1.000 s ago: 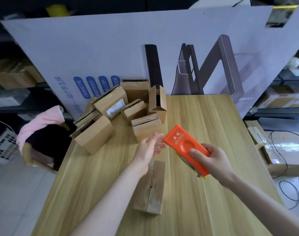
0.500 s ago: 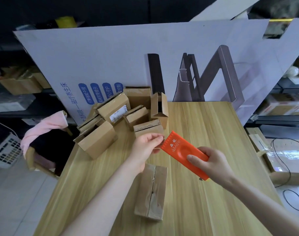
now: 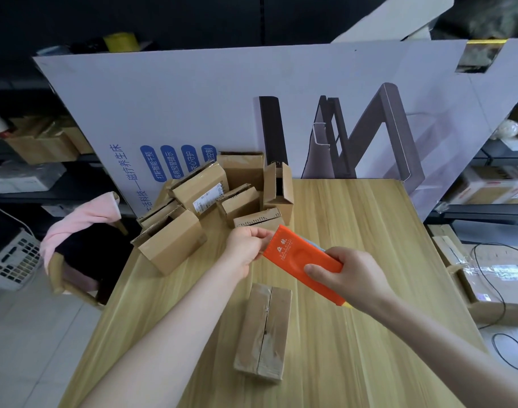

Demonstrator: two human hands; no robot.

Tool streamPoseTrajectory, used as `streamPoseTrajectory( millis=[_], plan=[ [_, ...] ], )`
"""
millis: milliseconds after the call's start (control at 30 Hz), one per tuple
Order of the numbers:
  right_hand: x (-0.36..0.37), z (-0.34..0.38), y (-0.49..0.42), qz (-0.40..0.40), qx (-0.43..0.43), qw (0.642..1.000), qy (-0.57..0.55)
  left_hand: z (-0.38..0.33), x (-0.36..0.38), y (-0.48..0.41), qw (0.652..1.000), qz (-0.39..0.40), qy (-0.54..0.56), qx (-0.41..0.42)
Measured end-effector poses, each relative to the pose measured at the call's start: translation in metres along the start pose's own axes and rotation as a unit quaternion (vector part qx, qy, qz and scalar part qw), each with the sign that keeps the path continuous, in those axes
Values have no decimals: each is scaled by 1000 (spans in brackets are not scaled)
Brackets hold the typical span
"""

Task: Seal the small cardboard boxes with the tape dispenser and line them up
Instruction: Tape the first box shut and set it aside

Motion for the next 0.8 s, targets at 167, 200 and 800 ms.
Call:
streamPoseTrajectory(
  millis=[167,200,800],
  plan=[
    [-4,17,-2,-3,10,998,58,3,-6,-14,999,-33,4,-19],
    [-5,17,-2,-1,10,998,62,3,-5,-16,999,-36,5,-17],
    [-12,-63,-2,43,100,966,233,81,-56,-33,994,-109,7,-25]
  ],
)
Point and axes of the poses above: each hand's wrist, its own y-axis away from the middle knuckle, its own x-axis out of the palm, z = x × y, the point moved 7 cm from there along -y, towards the middle knuckle, and after that the axes turned 3 degrees about x, right-handed, at the moved point
